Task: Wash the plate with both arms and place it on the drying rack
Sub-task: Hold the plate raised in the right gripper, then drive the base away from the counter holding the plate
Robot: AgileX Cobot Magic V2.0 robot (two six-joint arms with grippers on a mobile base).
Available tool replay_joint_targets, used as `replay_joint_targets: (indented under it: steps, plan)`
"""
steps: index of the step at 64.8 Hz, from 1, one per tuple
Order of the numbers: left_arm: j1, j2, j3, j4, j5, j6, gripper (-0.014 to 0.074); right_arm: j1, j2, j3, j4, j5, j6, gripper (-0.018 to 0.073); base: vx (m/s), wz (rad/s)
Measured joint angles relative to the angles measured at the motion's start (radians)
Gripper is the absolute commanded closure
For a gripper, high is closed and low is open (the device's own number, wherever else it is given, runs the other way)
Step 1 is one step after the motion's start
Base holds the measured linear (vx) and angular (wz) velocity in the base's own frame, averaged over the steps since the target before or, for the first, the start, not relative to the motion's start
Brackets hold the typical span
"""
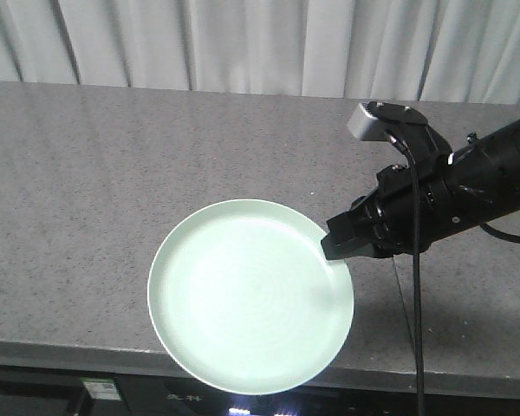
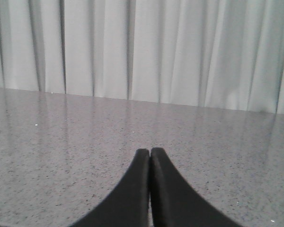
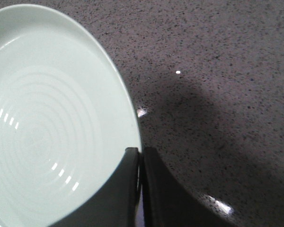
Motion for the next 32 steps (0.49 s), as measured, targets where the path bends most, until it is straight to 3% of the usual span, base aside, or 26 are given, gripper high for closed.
replay_joint_targets:
  steps: [32]
  plan:
    - [0.0,0.0,0.0,0.0,0.0,0.0,0.0603,0.0,0.0,0.0,0.0,0.0,0.0,0.0561,-0.05,0.37]
